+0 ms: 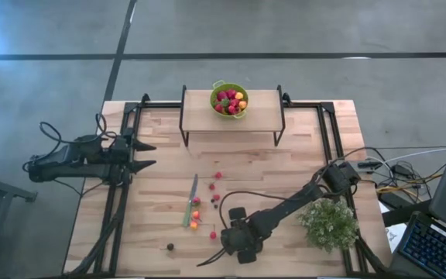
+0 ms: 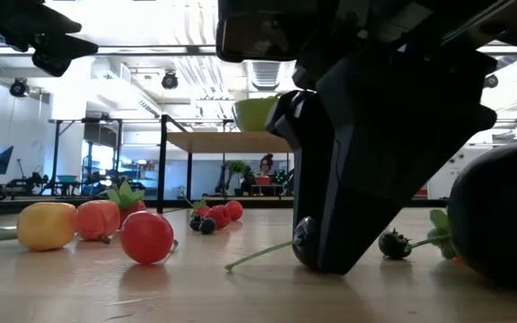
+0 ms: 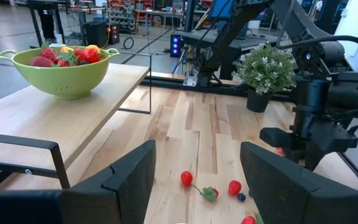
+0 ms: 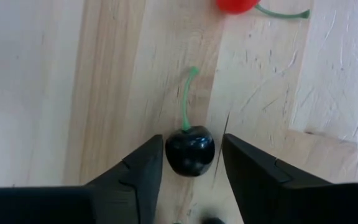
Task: Pick & Place Fruit
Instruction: Put the black cherry into the green colander on the shelf
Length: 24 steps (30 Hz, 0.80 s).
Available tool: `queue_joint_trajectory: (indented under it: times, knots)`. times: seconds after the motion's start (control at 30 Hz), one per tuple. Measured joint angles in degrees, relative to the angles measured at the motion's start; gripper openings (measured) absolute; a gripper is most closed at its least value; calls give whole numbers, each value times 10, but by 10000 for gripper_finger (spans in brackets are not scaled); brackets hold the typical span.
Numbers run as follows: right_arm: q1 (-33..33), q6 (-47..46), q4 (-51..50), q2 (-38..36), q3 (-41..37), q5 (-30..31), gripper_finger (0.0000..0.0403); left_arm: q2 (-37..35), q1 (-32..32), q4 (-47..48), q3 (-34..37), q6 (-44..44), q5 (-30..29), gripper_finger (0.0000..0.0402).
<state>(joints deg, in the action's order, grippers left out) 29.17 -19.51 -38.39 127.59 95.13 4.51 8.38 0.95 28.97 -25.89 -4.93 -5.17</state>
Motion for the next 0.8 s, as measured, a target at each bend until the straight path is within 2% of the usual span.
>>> queue_joint_trajectory:
  times: [0.5, 0.8]
  knots:
    - [0, 0, -3, -1, 0, 0, 99, 0, 0, 0, 0, 0, 0, 241]
    - [-1, -31, -5, -4, 2, 0, 123, 0, 0, 0, 0, 0, 0, 241]
